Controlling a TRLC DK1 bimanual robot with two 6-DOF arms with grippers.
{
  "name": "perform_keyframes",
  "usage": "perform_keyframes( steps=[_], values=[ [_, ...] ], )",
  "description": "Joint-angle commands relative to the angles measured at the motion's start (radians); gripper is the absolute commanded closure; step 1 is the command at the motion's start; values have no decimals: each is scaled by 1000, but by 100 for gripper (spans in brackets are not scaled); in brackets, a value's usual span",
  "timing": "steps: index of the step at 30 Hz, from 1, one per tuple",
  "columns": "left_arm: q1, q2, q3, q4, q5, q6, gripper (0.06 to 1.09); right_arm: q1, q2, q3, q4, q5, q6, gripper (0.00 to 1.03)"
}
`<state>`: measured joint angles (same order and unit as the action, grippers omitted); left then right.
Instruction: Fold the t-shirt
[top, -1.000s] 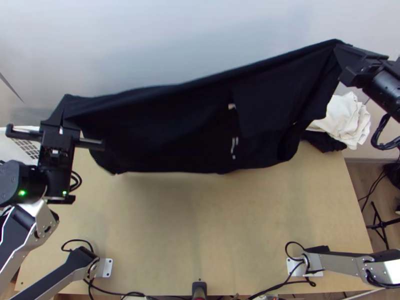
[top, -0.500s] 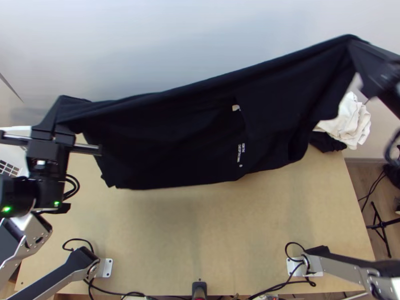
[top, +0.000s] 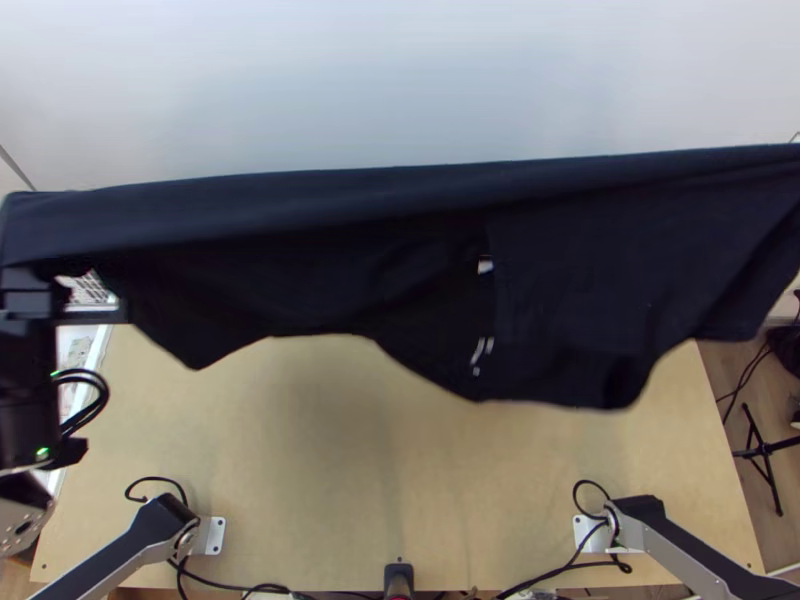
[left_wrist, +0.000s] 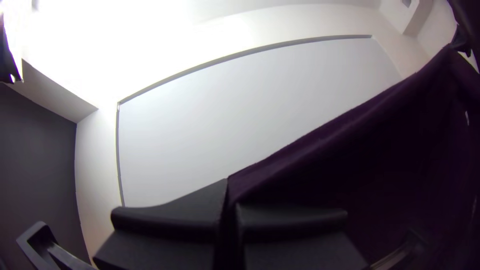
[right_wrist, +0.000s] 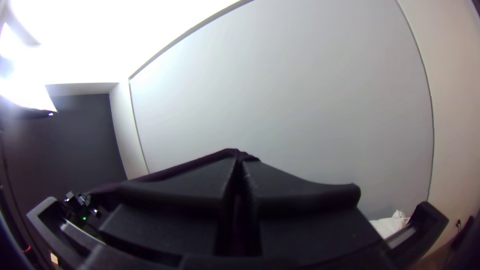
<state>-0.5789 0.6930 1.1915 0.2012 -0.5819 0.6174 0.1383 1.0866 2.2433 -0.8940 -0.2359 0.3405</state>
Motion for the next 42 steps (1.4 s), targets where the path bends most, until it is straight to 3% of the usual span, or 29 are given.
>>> perform_keyframes(
  steps=[1,9,16,20,24,32,40,42],
  values=[
    [4,-69,23,12,-19,-1,105,-19,-59,35,0,4,18,99],
    [2,-133,109,-66,-13,-11,105,14,-131,18,-79,-3,60,99],
    [1,-161,120,-190,17,-153,105,-2,-143,-1,-131,-69,127,99],
    [-9,-173,11,-194,24,-208,105,4,-120,-42,-177,-74,134,99],
    [-13,-178,-171,-134,40,-243,105,14,-149,-277,-166,-74,109,99],
    [4,-133,-570,133,149,-196,105,-17,-211,-837,122,-71,-9,99],
    [416,171,-644,334,491,-297,105,-31,1,-1120,471,-72,-75,99],
    [476,287,-641,425,528,-303,105,-26,90,-1146,558,-72,-81,99]
  ],
)
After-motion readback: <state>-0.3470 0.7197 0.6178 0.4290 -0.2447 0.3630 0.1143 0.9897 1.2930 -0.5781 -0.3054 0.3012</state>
